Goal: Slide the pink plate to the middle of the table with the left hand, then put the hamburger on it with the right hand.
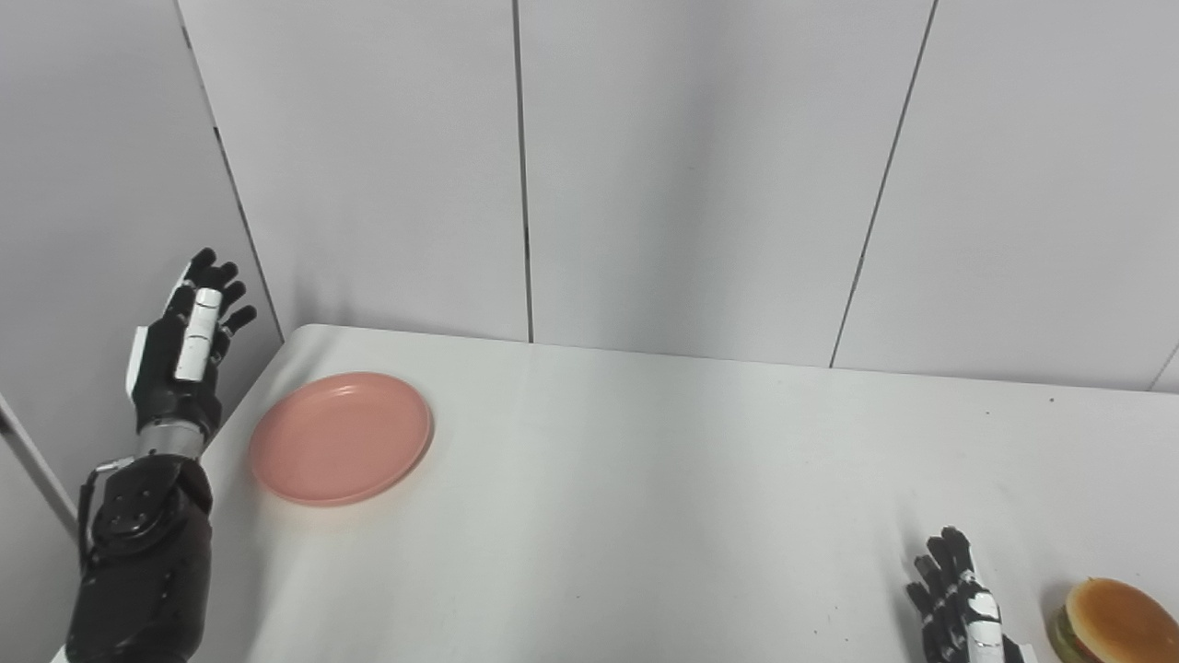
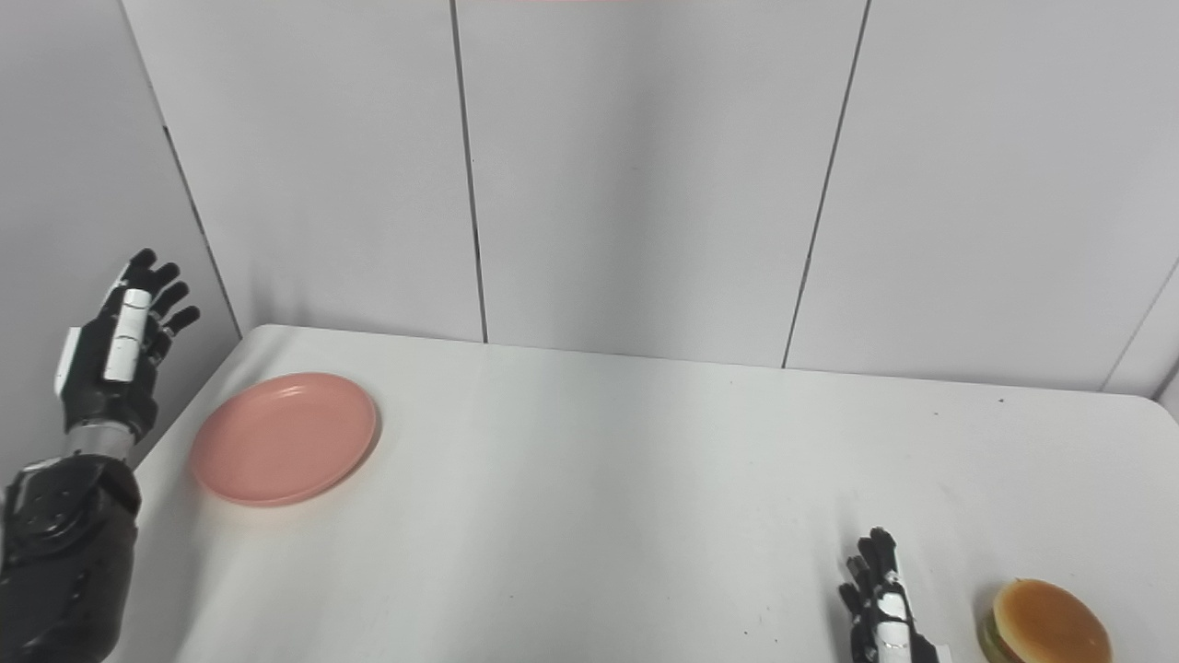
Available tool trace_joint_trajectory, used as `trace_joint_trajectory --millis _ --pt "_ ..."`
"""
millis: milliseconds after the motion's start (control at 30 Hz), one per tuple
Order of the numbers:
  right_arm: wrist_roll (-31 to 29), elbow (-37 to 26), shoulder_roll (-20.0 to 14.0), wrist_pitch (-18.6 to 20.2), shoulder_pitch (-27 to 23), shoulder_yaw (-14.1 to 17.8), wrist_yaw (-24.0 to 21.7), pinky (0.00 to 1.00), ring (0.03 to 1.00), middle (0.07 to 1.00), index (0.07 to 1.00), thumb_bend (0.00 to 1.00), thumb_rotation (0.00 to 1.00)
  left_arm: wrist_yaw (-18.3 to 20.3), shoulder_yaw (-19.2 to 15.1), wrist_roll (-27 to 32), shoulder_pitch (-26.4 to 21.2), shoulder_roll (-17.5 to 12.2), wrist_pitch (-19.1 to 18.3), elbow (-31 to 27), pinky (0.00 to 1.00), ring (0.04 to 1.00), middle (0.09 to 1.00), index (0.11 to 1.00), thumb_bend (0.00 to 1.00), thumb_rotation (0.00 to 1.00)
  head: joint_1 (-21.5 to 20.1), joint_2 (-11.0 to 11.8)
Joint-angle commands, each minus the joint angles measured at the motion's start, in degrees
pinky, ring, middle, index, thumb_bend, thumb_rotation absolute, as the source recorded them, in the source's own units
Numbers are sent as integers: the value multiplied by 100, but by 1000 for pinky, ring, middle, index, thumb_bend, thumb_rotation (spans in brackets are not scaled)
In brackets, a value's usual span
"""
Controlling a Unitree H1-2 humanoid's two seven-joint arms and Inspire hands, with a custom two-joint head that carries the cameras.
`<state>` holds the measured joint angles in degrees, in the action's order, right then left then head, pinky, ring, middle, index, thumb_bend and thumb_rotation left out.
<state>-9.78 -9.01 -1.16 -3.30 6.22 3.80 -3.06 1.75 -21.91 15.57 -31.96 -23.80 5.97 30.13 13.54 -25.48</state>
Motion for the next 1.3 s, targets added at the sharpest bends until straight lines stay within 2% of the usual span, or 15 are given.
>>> trace_joint_trajectory --millis 0,133,300,467,600,767,900,1067,1267 --pt "-1 295 34 -121 246 -2 -16 1000 996 1000 989 795 1000 86 -55 73 -354 -285 250 131 828 908 908 908 850 750 -8 -9" --pt "18 231 34 -104 282 -20 -16 1000 991 1000 984 791 1000 100 -105 186 -363 -287 278 465 831 905 897 907 834 746 -46 -50" --pt "75 193 45 -96 311 -30 12 1000 982 999 976 800 1000 103 -103 217 -277 -196 297 771 771 886 888 895 808 756 -83 -61" --pt "57 181 52 -79 316 -16 12 999 980 996 971 813 1000 113 -180 391 -267 7 393 1167 800 880 879 895 783 732 -120 -30" --pt "62 154 54 -55 327 -12 11 1000 982 999 975 806 1000 137 -147 445 -262 137 503 1405 838 912 909 920 768 748 -115 -31" --pt "155 124 65 -71 345 -21 56 992 979 996 972 799 1000 158 -72 418 -265 198 506 1543 870 921 914 931 772 753 -204 -83" --pt "136 67 67 -29 375 -35 57 1000 976 998 977 811 1000 231 -13 434 -251 251 527 1593 832 923 916 935 801 709 -234 -91" --pt "135 12 74 -14 412 -47 48 1000 977 998 976 806 1000 251 237 214 -215 208 554 1695 825 919 907 937 857 719 -239 -128" --pt "166 5 89 -7 400 -61 64 1000 970 995 975 819 1000 393 344 279 -139 262 536 1574 809 892 885 932 849 704 -260 -159"
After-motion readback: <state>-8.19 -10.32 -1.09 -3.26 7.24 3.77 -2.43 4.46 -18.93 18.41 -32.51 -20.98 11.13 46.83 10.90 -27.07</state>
